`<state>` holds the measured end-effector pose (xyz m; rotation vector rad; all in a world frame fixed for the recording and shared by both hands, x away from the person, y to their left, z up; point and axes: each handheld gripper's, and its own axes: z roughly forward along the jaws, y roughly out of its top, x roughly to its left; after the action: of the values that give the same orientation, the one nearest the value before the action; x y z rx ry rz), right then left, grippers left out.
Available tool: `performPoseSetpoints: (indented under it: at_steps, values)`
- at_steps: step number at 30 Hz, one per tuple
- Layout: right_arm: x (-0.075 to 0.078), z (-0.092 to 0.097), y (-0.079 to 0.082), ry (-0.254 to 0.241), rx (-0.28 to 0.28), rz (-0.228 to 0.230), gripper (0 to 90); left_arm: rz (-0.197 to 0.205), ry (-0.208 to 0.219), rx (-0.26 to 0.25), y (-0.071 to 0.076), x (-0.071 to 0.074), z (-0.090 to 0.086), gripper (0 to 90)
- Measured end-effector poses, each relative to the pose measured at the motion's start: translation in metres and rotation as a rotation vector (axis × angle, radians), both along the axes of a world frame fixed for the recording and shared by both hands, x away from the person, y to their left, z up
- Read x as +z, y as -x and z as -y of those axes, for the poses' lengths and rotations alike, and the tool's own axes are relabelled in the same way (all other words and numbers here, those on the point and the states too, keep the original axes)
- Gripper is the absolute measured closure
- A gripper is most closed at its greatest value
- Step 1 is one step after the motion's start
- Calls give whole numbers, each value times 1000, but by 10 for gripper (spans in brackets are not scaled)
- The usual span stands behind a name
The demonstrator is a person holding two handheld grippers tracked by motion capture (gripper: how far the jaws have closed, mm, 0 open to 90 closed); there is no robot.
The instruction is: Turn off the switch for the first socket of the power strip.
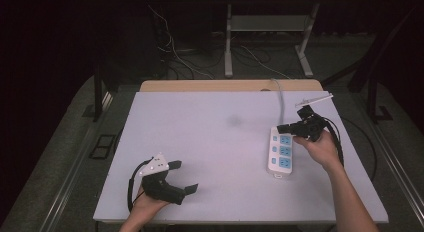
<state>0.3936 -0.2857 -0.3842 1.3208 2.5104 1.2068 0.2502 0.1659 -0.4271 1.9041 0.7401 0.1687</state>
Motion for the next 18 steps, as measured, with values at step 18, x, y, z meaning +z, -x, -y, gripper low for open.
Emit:
performPoseSetpoints:
  at_steps: [18]
  values:
    - [-17, 0, -12, 15, -1, -46, 898, -2, -1, -3, 0, 0, 0, 0]
